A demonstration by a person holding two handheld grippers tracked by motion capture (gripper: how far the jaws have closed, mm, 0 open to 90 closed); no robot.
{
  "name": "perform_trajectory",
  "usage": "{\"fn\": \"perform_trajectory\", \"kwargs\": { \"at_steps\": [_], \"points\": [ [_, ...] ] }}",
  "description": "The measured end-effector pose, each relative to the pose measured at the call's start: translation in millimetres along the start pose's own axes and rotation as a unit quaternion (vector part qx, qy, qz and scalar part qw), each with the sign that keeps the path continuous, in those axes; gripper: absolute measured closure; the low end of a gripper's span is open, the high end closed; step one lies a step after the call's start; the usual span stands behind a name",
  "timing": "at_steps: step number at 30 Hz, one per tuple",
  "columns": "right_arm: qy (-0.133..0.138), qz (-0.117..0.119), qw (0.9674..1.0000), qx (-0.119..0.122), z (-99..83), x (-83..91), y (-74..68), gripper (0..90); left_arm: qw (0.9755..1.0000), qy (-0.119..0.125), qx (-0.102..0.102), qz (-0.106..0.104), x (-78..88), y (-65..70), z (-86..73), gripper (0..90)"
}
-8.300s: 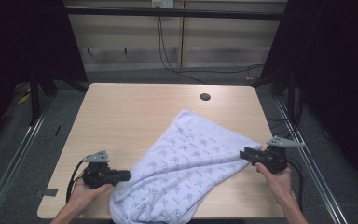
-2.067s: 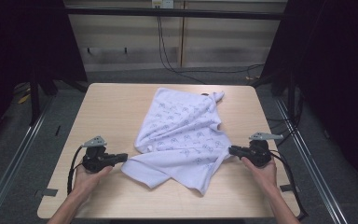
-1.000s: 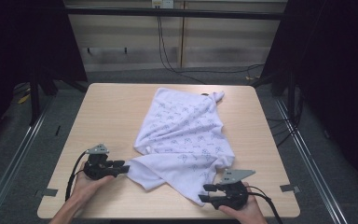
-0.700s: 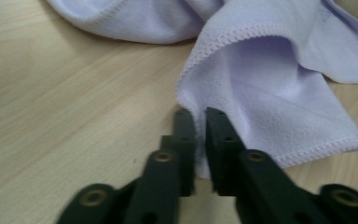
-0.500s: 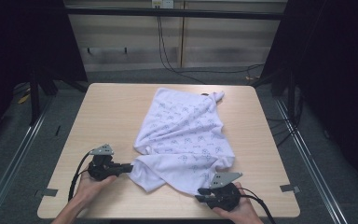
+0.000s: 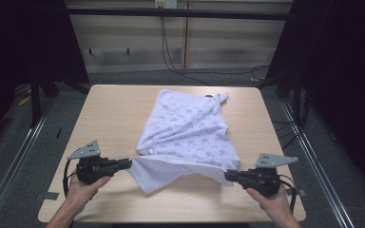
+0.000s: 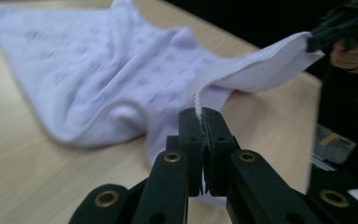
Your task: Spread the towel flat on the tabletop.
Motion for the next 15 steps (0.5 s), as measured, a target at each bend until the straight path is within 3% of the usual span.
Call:
{"fn": "perform_trajectory", "kwargs": {
  "at_steps": [3, 5, 10, 12, 14, 15],
  "points": [
    [0.017, 0.005, 0.9998, 0.013, 11.4, 26.4, -16.0, 87.5, 0.9992, 0.023, -0.012, -0.03, 15.5, 24.2, 11.0, 87.9],
    [0.022, 0.008, 0.9995, 0.019, 10.7, 40.4, -28.9, 87.4, 0.998, 0.025, -0.018, -0.055, 25.4, 41.5, 11.7, 87.8],
    [0.025, 0.025, 0.9993, 0.015, -12.8, 67.8, -65.2, 87.1, 0.9923, 0.005, -0.052, -0.112, 50.5, 88.3, -7.8, 87.7],
    [0.023, 0.03, 0.9993, 0.008, -25.3, 74.1, -76.7, 85.7, 0.9904, -0.008, -0.059, -0.125, 55.9, 98.9, -19.0, 87.3],
    [0.022, 0.016, 0.9995, 0.013, -34.1, 78.6, -84.9, 74.6, 0.9873, -0.018, -0.06, -0.146, 58.8, 103.0, -26.6, 80.2],
    [0.027, 0.015, 0.9993, 0.019, -36.3, 80.2, -86.4, 72.3, 0.9887, -0.018, -0.058, -0.137, 59.4, 101.5, -28.5, 73.7]
  ]
}}
Point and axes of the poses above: each handheld gripper's, and its own axes: x roughly backward along the jaws, z roughly out of its top, y roughly to its right, the point moved 2 cm from there along -x, roughly forward along the jaws, and after that the axes turned 8 degrees about z, right-handed, at the moved point
